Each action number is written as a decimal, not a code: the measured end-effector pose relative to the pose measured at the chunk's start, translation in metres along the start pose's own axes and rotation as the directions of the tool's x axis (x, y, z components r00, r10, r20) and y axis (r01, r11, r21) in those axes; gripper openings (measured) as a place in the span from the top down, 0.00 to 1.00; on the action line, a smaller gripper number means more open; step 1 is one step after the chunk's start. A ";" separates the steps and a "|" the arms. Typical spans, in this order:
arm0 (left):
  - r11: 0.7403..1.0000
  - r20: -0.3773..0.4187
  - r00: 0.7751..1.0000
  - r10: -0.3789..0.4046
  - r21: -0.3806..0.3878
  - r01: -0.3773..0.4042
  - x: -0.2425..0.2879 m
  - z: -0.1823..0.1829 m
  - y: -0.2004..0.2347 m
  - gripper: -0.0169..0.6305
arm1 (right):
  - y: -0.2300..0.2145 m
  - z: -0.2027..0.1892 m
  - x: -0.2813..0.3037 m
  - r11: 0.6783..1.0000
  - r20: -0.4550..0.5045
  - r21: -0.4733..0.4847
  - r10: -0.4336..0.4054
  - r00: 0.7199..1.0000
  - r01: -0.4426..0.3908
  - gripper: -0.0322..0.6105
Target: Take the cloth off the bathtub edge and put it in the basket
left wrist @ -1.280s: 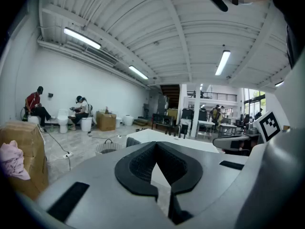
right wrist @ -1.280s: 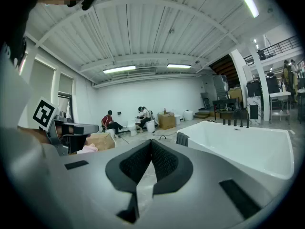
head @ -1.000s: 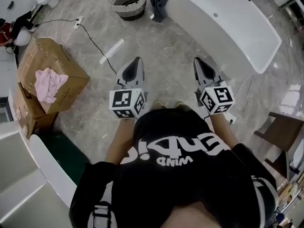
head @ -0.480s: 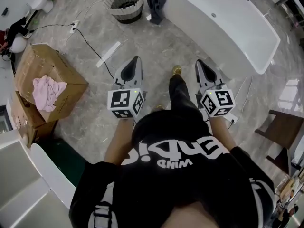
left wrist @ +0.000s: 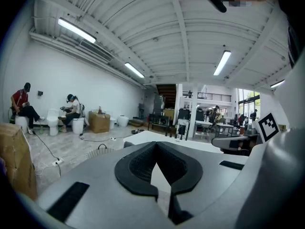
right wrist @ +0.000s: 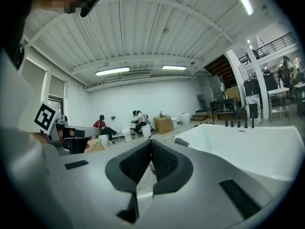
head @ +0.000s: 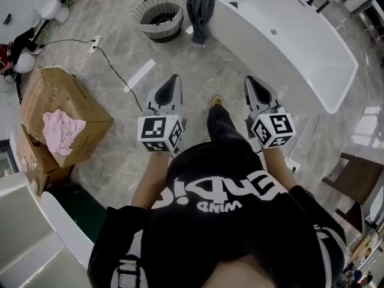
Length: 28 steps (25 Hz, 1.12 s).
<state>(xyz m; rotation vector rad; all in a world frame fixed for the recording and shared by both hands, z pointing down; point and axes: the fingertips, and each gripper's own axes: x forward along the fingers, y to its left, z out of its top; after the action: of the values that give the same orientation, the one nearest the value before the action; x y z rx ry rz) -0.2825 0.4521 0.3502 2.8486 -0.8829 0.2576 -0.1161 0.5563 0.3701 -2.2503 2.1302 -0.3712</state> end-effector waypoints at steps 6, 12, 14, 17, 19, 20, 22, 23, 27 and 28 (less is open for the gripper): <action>1.000 0.001 1.000 0.007 0.000 -0.007 0.067 0.032 0.018 0.96 | -0.039 0.032 0.063 1.000 -0.006 -0.001 0.026 1.000 -0.026 0.93; 0.999 0.008 0.999 0.042 -0.004 -0.042 0.134 0.060 0.034 0.96 | -0.086 0.058 0.121 0.999 -0.017 -0.002 0.054 0.998 -0.054 0.93; 0.998 0.012 0.998 0.056 -0.003 -0.056 0.154 0.067 0.038 0.96 | -0.101 0.064 0.139 0.998 -0.019 -0.003 0.064 0.998 -0.064 0.93; 0.997 0.022 0.997 0.078 -0.009 -0.078 0.181 0.076 0.044 0.96 | -0.122 0.073 0.162 0.997 -0.019 -0.006 0.079 0.997 -0.079 0.93; 0.996 0.027 0.995 0.092 -0.007 -0.091 0.196 0.081 0.047 0.96 | -0.134 0.077 0.176 0.996 -0.019 -0.010 0.091 0.996 -0.091 0.93; 0.995 0.029 0.995 0.098 -0.005 -0.097 0.204 0.083 0.049 0.96 | -0.139 0.079 0.183 0.995 -0.020 -0.012 0.095 0.995 -0.096 0.93; 0.994 0.028 0.994 0.106 -0.006 -0.106 0.217 0.086 0.052 0.96 | -0.149 0.082 0.196 0.995 -0.023 -0.015 0.101 0.995 -0.101 0.93; 0.994 0.026 0.994 0.110 -0.007 -0.110 0.221 0.087 0.054 0.96 | -0.153 0.084 0.201 0.995 -0.025 -0.014 0.102 0.994 -0.102 0.93; 0.992 0.027 0.992 0.126 -0.007 -0.126 0.242 0.090 0.061 0.96 | -0.166 0.086 0.221 0.993 -0.029 -0.011 0.116 0.993 -0.117 0.93; 0.992 0.028 0.991 0.128 -0.008 -0.127 0.248 0.091 0.064 0.96 | -0.169 0.087 0.228 0.993 -0.031 -0.011 0.121 0.992 -0.121 0.93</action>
<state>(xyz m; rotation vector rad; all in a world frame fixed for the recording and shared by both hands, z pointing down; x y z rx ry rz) -0.1064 0.2475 0.3188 2.8006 -1.0714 0.2290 0.0751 0.3302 0.3518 -2.1214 2.2763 -0.3911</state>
